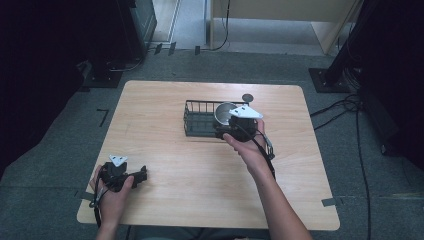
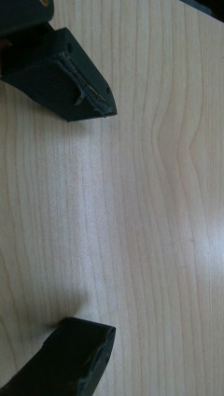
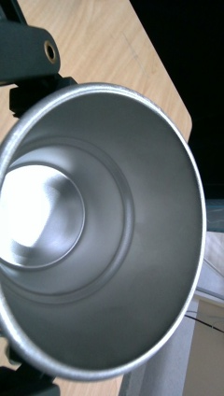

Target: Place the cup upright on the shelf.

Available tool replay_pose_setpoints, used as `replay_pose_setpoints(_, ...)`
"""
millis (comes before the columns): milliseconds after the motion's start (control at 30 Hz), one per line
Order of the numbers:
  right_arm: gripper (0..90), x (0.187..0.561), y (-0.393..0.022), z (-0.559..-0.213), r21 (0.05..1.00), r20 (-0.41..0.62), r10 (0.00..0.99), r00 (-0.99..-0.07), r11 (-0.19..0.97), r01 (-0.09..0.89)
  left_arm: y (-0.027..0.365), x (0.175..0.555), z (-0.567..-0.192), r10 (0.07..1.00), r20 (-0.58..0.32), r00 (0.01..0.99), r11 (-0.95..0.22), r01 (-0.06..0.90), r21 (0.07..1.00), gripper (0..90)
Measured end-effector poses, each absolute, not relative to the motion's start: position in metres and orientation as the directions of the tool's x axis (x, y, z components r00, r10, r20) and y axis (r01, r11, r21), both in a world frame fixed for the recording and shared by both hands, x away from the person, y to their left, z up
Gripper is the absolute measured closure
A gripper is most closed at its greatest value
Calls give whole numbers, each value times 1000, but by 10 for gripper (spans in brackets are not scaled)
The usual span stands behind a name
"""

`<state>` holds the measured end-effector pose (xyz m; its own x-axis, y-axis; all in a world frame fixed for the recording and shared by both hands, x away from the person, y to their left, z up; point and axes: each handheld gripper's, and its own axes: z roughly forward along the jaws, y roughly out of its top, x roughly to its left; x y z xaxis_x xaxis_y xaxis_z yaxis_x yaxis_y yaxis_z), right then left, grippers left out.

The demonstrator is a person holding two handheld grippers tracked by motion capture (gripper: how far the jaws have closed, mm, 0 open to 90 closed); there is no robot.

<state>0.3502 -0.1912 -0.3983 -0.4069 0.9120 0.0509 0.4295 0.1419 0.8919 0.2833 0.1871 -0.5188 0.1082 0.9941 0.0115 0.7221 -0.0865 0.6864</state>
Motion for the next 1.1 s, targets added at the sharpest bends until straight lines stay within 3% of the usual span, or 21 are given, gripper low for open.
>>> replay_pose_setpoints(433,179,382,-204,-395,899,37,934,-355,124,420,187,283,-519,994,11,109,-87,722,686,0)
replay_pose_setpoints(1100,179,422,-213,-417,880,53,952,-300,98,464,187,283,-519,994,12,109,-87,722,686,0)
